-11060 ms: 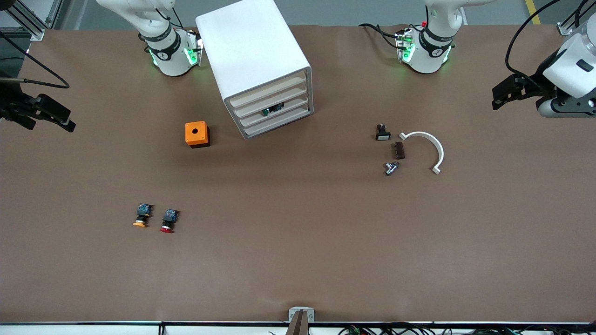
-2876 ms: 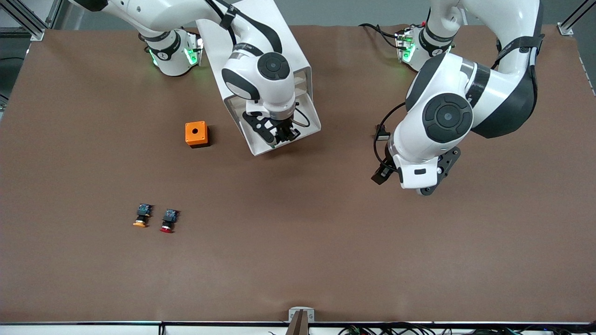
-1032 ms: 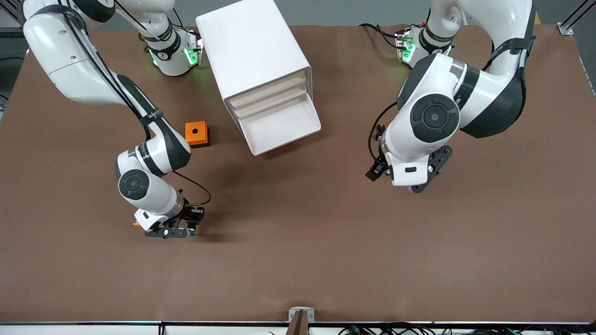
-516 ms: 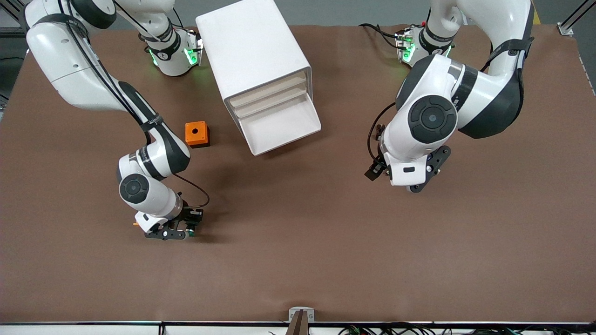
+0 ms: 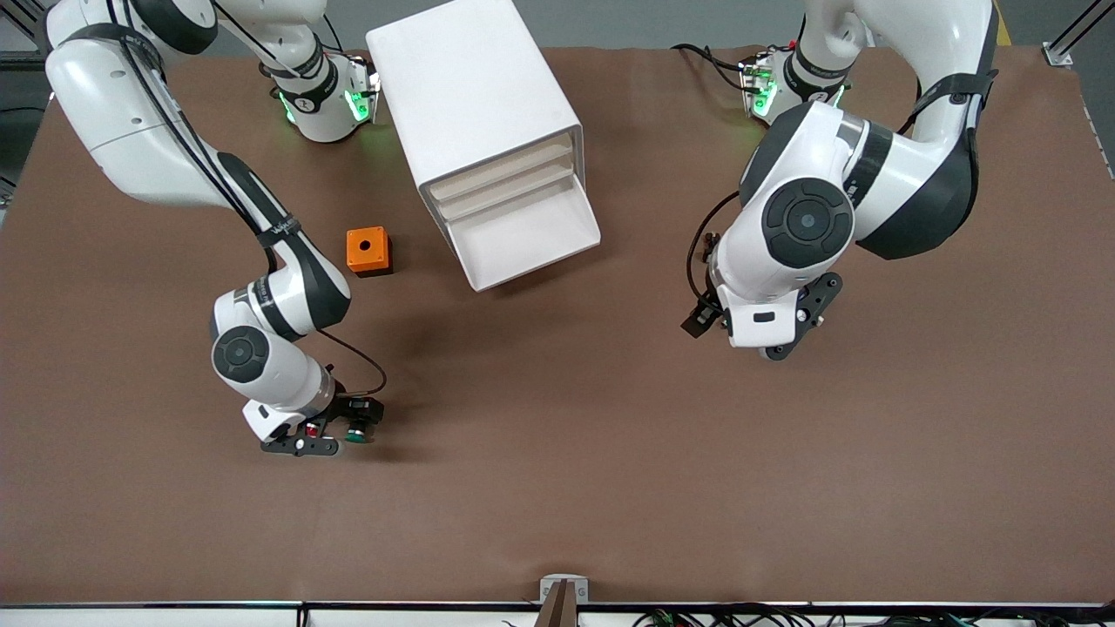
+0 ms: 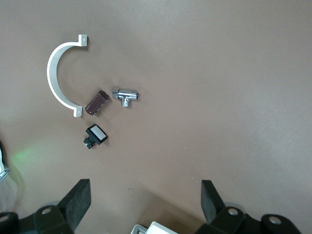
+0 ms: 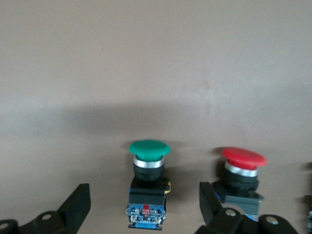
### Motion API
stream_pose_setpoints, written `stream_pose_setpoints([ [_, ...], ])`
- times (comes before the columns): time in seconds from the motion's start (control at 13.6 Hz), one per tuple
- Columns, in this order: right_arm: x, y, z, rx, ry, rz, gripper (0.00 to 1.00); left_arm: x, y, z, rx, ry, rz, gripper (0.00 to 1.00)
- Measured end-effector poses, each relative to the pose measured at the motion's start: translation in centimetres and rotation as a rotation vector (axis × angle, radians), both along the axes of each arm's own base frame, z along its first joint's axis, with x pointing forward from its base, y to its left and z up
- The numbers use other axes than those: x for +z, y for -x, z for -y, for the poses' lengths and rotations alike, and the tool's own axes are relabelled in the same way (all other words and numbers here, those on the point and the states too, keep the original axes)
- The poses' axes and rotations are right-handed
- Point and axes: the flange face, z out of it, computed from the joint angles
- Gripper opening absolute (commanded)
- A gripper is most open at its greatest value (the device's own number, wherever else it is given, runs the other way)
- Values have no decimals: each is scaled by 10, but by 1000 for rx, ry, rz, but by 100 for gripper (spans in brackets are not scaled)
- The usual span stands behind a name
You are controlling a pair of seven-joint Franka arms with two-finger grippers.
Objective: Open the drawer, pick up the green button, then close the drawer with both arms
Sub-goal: 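Push the drawer shut with the left gripper while the right gripper retracts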
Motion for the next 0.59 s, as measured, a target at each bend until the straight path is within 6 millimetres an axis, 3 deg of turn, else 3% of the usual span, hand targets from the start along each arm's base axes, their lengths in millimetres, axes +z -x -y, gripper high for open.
stream_pose_setpoints([
  [0.15, 40, -5, -3, 5, 25, 29, 100, 0, 1, 1, -2, 1, -1, 99],
  [0.37, 118, 0, -5, -7, 43, 48, 100, -4, 2, 3, -7, -1, -7, 99],
  [0.59, 187, 7, 25, -1, -4, 36, 100, -20, 6, 22, -65, 8, -9, 99],
])
